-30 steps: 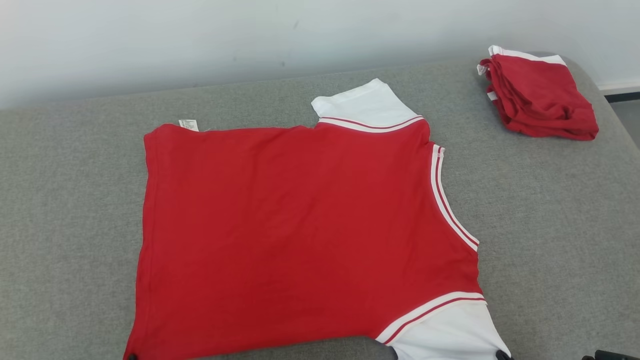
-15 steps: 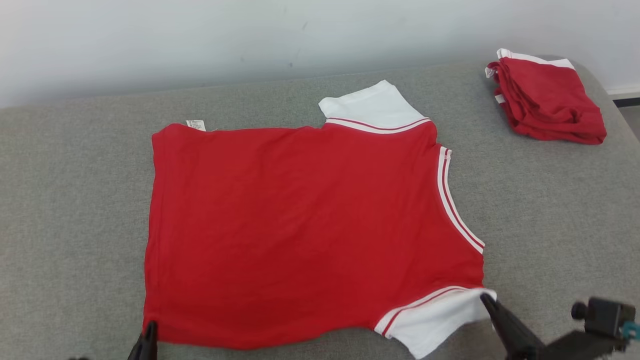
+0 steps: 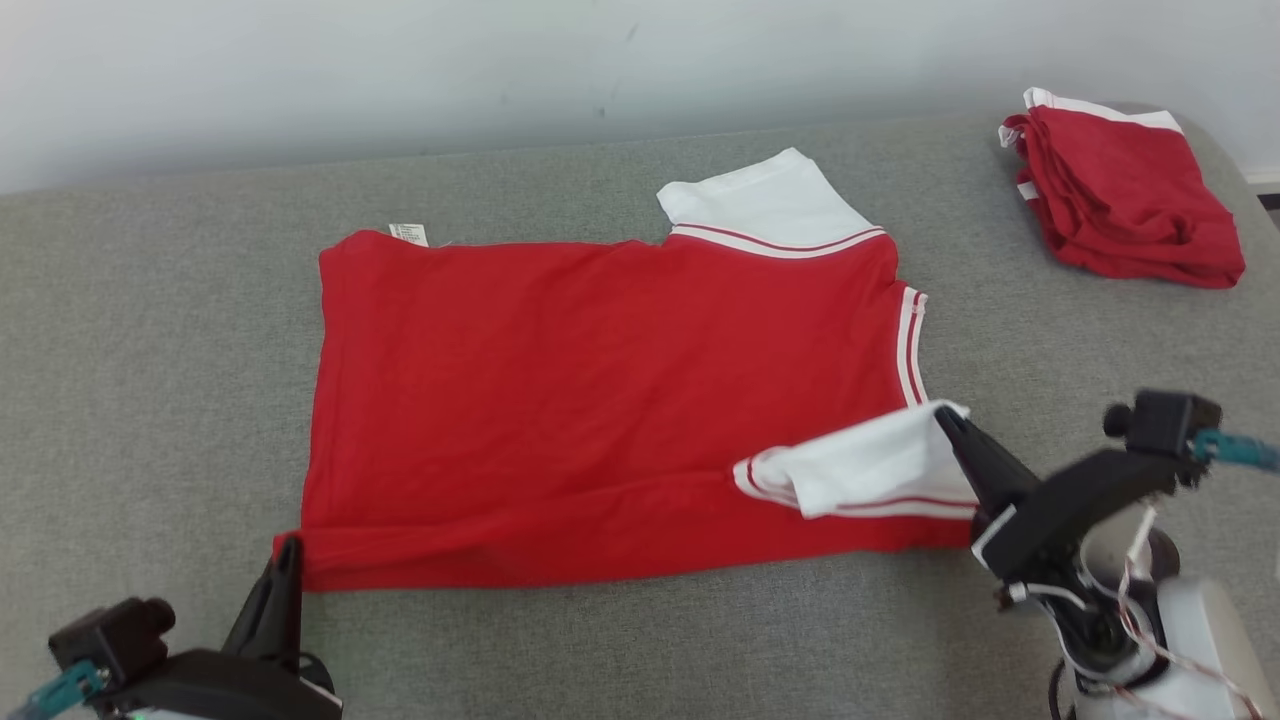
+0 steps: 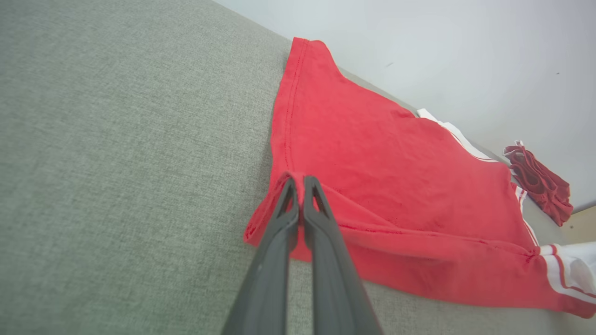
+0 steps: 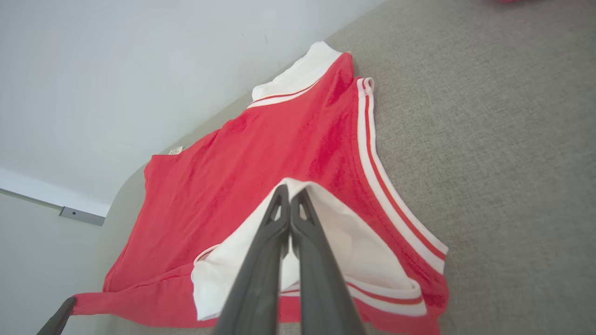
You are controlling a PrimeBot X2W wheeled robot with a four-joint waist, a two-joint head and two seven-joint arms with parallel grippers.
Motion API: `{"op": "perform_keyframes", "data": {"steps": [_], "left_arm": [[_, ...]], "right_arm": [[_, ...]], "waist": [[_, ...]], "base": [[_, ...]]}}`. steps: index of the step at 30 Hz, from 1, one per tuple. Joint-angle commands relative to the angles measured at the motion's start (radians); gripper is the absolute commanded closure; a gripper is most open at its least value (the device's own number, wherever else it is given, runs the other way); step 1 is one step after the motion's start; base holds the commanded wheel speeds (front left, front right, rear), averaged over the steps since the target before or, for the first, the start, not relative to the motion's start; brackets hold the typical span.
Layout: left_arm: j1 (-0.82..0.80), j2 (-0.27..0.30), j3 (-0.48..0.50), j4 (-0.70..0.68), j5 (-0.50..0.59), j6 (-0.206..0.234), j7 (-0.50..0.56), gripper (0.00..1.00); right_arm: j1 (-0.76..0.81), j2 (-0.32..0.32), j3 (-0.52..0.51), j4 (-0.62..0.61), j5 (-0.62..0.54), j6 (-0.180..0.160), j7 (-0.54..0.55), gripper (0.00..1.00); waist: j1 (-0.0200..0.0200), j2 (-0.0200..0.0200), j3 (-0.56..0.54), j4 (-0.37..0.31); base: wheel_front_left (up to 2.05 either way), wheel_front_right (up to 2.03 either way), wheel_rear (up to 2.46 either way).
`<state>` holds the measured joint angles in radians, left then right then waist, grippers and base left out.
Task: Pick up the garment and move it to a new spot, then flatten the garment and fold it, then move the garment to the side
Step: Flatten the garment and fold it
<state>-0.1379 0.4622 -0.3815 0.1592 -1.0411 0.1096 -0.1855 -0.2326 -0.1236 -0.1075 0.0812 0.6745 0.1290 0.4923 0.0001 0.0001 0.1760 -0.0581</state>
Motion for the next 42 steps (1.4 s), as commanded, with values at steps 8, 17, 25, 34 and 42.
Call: {"op": "perform_keyframes", "data": {"steps": [8,17,25,34,42], "left_arm": [[-0.113,-0.018,-0.023,0.077,0.016,-0.021,0.029,1.00],[-0.194,-0.037,-0.045,0.177,0.043,-0.047,0.015,0.58],[-0.170,-0.049,-0.024,0.208,0.072,-0.054,-0.051,0.00],[-0.039,-0.037,-0.002,0.119,0.136,-0.013,-0.077,0.00],[0.011,-0.032,-0.023,0.079,0.162,0.021,-0.063,0.00]], "right_arm": [[-0.220,-0.022,0.050,0.274,-0.049,0.002,-0.077,1.00],[-0.332,-0.035,0.108,0.485,-0.042,0.002,-0.241,0.10],[-0.275,-0.127,0.264,0.451,-0.033,0.002,-0.424,0.00],[-0.118,-0.260,0.365,0.364,-0.007,0.002,-0.524,0.00],[-0.052,-0.272,0.356,0.357,-0.037,0.002,-0.539,0.00]], "waist": [[-0.0001,-0.0001,0.014,0.024],[-0.0001,-0.0001,0.021,0.029],[-0.0001,-0.0001,-0.005,0.013],[-0.0001,-0.0001,-0.011,0.000],[-0.0001,-0.0001,0.015,-0.005]], "base": [[0.00,0.00,0.00],[0.00,0.00,0.00],[0.00,0.00,0.00],[0.00,0.00,0.00],[0.00,0.00,0.00]]}}
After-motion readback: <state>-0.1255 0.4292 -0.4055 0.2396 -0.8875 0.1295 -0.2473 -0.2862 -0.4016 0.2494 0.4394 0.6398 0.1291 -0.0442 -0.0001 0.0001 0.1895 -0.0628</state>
